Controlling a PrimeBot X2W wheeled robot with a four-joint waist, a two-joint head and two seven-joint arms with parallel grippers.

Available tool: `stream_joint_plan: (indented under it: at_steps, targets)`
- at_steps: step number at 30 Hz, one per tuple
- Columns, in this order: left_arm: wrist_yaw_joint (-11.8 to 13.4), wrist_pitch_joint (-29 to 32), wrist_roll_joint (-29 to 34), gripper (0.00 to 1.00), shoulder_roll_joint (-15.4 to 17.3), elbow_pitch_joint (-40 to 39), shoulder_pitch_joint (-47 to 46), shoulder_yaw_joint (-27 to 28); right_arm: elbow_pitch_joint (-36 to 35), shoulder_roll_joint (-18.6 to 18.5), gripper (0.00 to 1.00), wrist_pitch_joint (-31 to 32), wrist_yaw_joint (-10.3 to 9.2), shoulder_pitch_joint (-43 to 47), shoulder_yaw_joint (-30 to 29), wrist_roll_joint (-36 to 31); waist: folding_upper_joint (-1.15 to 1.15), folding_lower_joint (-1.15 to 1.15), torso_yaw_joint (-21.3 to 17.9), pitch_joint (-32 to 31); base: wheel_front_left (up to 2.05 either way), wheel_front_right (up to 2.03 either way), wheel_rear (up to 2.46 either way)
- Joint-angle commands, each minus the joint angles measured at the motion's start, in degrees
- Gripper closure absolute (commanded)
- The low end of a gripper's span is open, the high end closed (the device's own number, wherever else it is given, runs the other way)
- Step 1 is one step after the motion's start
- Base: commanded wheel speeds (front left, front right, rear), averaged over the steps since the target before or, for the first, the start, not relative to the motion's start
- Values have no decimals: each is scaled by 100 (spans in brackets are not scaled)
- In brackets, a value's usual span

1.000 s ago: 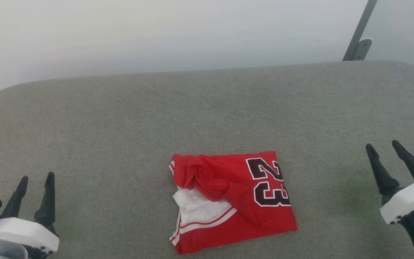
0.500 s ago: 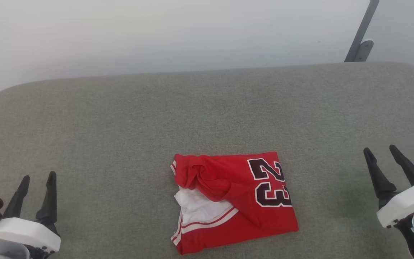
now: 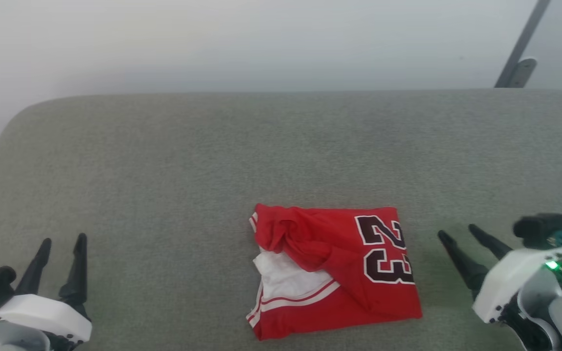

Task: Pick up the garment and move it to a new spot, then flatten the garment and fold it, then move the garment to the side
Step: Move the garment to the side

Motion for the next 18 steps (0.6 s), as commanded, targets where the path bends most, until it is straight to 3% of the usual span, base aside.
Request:
stream_joint_plan:
  at_steps: [1,11,18]
  targets:
    - [-11,-22,-24,0,-39,2,-84,-43,-112,-51,0,313,-2,-112,167,104,0,0,107,53,0,0,0]
    - [-11,-22,-62,0,-152,46,-250,-231,-276,-189,0,1851,-3,-434,568,307,0,0,456,258,0,0,0]
    - [-11,-22,-87,0,-237,87,-399,-335,16,-100,0,2914,-3,-760,593,157,0,0,689,504,0,0,0]
